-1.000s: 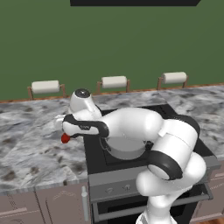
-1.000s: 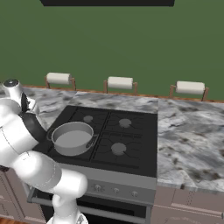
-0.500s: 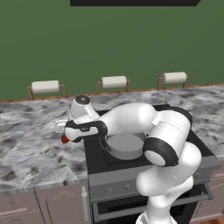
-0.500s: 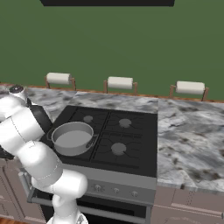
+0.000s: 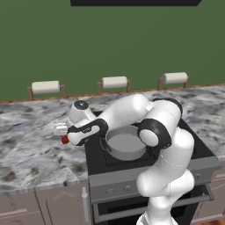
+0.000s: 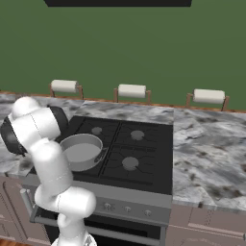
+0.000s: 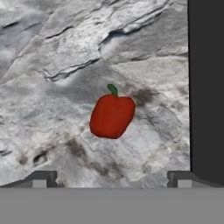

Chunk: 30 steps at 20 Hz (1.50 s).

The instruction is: Turn on the burner for the pot on the stove. Wait thirty seconds for the pot to heat up. Then add the bell pepper to the pot.

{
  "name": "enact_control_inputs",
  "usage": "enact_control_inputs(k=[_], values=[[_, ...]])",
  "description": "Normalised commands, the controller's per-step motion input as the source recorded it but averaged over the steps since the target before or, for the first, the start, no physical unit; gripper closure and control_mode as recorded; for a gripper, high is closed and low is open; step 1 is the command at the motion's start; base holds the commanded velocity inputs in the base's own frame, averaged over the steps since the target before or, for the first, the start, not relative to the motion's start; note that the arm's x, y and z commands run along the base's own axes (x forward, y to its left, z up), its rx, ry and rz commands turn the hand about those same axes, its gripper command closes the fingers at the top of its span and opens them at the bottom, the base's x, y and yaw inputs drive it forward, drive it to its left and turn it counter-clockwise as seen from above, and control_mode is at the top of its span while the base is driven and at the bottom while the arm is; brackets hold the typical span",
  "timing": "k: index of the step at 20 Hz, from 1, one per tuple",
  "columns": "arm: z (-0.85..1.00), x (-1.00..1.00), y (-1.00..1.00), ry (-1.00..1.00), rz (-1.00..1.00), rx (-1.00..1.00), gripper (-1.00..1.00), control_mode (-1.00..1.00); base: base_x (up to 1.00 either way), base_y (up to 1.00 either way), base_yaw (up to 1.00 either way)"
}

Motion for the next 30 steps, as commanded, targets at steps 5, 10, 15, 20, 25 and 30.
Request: enact_control_inputs(k=[5,10,15,20,25,30], values=[[-0.18,0.33,0.25,0.00,0.00,0.00,-1.00,-1.00,0.00,0.00,0.00],[-0.06,0.39,0.16,0.00,-0.02,0.00,-1.00,-1.00,0.00,0.00,0.00],[-0.02,0.13,0.05,0.00,0.00,0.00,-1.00,-1.00,0.00,0.00,0.00],[0.00,0.00,0.00,0.00,0.00,0.00,-1.00,-1.00,0.00,0.00,0.00],[-0.04,0.00,-0.05,0.00,0.00,0.00,-1.00,-1.00,0.00,0.00,0.00],[-0.04,0.00,-0.07,0.00,0.00,0.00,-1.00,-1.00,0.00,0.00,0.00]])
